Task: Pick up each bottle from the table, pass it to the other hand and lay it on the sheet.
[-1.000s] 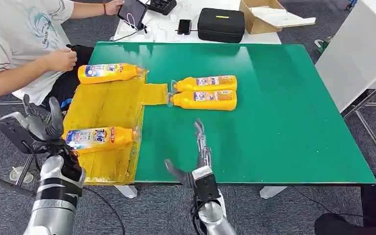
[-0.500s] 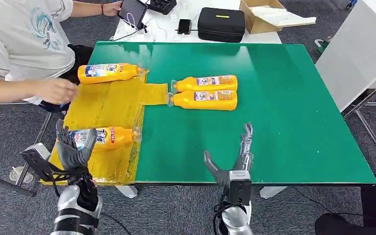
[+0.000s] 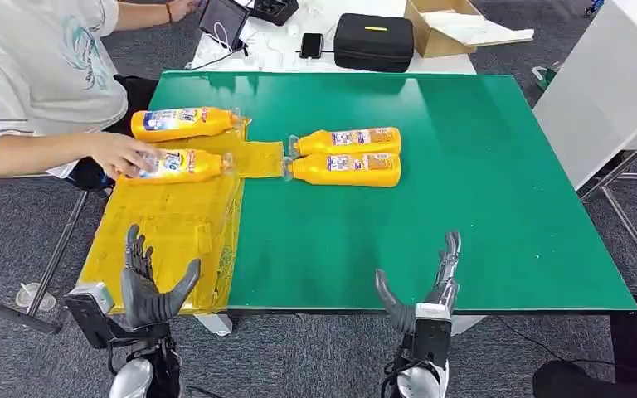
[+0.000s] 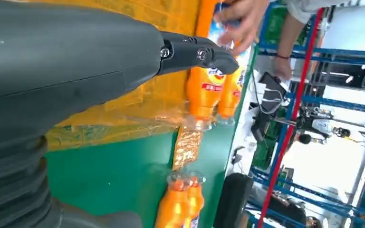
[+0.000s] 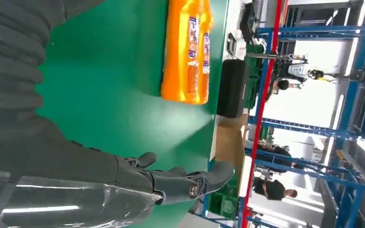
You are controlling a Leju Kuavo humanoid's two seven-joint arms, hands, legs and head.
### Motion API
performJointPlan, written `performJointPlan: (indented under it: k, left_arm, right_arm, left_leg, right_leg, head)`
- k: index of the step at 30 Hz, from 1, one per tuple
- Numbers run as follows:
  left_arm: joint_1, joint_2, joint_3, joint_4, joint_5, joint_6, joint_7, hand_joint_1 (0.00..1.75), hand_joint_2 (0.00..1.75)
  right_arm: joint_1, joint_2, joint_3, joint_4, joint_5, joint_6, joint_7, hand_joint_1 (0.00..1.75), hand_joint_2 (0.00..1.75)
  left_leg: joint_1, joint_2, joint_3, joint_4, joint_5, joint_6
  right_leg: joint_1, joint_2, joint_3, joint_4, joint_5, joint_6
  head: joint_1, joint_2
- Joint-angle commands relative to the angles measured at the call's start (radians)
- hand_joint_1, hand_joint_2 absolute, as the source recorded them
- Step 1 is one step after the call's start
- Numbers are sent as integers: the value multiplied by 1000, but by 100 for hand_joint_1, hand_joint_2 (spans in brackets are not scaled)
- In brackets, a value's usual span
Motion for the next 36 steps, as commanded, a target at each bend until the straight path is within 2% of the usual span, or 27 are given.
performJointPlan:
  k: [1,13,14,15,16,21,30,32,33,35,36]
  left_arm:
    - [12,17,-51,-31,5,-9,3,0,175]
    - [15,19,-68,-8,-3,2,3,0,175]
    - [15,19,-68,-8,-3,2,3,0,175]
    - [13,18,-71,-6,-3,0,3,0,175]
    - [13,18,-71,-6,-3,0,3,0,175]
    - [10,18,-71,3,1,2,3,0,175]
    - [-4,22,-75,33,1,3,3,0,175]
    - [-13,24,-71,43,7,-2,3,0,175]
    - [-22,27,-70,52,6,-10,3,0,175]
    - [-32,28,-66,63,7,-15,3,0,175]
    - [-35,26,-64,70,5,-17,3,0,175]
  right_arm:
    - [-17,-16,-30,62,0,9,1,0,175]
    - [-27,-4,-31,115,-2,29,1,0,175]
    - [-27,-4,-31,115,-2,29,1,0,175]
    - [-28,-3,-32,122,-2,32,1,0,175]
    - [-28,-3,-32,122,-2,32,1,0,175]
    - [-32,-3,-27,137,7,41,1,0,175]
    - [-79,-6,-35,235,104,83,1,0,175]
    - [-102,-21,-34,237,157,110,38,0,175]
    - [-120,-43,-22,240,232,122,105,0,175]
    - [-144,-62,-28,228,259,156,147,0,175]
    - [-169,-81,-22,244,320,171,218,0,175]
  left_leg:
    - [1,0,6,-1,-2,1]
    - [0,0,3,-1,0,0]
    - [1,2,10,-1,-3,1]
    - [0,1,4,-1,-1,0]
    - [1,2,8,-1,-2,1]
    - [0,1,5,-1,-1,0]
    - [0,1,4,-2,-1,0]
    - [1,2,6,-2,-1,0]
    - [0,1,5,-2,0,0]
    - [0,1,5,-1,0,1]
    - [0,1,4,-1,0,1]
  right_leg:
    - [1,-1,6,-1,-2,-2]
    - [0,0,3,-1,0,-1]
    - [2,0,10,-2,-2,-3]
    - [1,0,5,-1,-1,-1]
    - [1,0,8,-2,-2,-2]
    - [1,0,5,-1,-1,-2]
    - [1,0,5,-2,0,-1]
    - [1,0,6,-2,0,-2]
    - [1,0,5,-2,0,-1]
    - [1,0,5,-2,0,-2]
    - [1,0,4,-2,0,-1]
  head:
    - [0,0]
    - [0,0]
    - [0,0]
    - [0,0]
    - [0,0]
    - [0,0]
    - [0,0]
    - [0,0]
    - [0,0]
    - [0,0]
    - [0,0]
